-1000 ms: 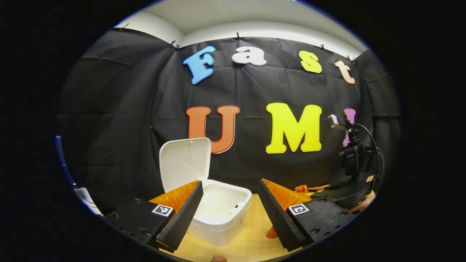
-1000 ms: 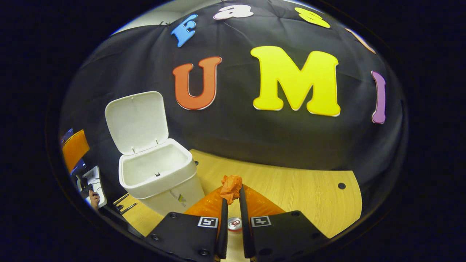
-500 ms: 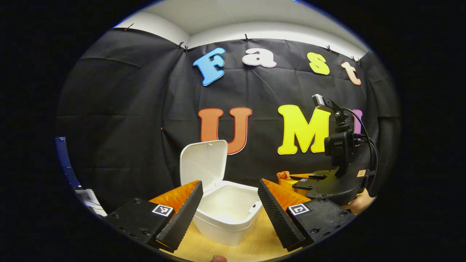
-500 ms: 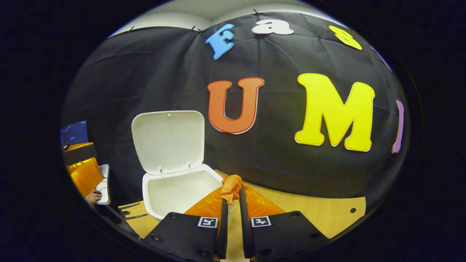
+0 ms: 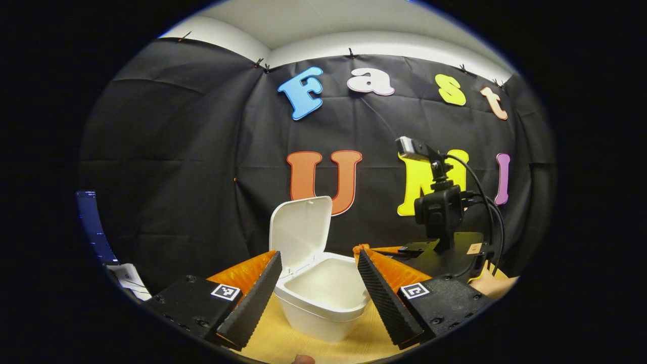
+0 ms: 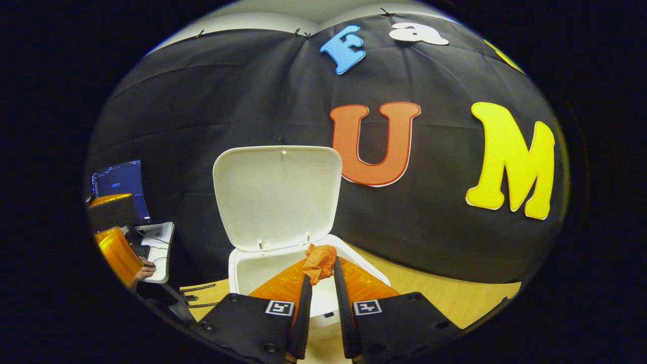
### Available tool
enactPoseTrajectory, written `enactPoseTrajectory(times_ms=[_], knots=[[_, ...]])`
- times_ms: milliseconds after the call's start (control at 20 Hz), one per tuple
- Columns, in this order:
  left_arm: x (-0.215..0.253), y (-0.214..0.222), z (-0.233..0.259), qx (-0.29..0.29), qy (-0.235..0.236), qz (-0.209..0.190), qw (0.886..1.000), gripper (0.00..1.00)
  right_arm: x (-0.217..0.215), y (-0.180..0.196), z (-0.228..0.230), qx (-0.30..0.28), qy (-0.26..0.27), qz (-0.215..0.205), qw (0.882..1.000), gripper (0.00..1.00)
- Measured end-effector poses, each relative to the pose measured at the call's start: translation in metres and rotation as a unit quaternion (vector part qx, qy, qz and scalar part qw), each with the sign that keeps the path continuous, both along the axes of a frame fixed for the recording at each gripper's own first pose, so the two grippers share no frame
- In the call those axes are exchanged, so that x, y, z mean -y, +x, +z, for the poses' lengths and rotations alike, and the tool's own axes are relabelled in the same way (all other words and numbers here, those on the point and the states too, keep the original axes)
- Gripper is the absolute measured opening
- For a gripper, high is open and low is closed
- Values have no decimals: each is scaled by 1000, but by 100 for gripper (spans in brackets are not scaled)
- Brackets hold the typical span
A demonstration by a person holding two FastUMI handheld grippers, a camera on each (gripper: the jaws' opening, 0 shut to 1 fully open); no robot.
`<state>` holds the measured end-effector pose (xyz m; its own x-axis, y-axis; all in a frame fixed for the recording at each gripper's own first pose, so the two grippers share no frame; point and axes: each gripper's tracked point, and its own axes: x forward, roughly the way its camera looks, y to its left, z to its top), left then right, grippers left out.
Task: Press the lid of the desktop garbage bin to open it, pick up the crumpled paper on the desktop and throw it into the bin, then pick up the pop can on the desktop and drop it into the bin, and finally close the garbage bin lid.
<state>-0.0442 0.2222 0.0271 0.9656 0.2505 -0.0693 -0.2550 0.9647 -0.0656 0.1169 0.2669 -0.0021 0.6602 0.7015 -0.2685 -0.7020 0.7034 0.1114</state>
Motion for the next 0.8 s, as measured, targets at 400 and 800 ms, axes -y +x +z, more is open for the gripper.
enactPoseTrajectory(times_ms=[400, 800], knots=[[0, 5, -10, -15, -8, 6, 1000, 99, 1, 7, -5, 10, -5, -3, 1000, 83], [23, 15, -17, -24, -1, -11, 1000, 100, 68, 17, 12, 29, 15, -76, 997, 89]])
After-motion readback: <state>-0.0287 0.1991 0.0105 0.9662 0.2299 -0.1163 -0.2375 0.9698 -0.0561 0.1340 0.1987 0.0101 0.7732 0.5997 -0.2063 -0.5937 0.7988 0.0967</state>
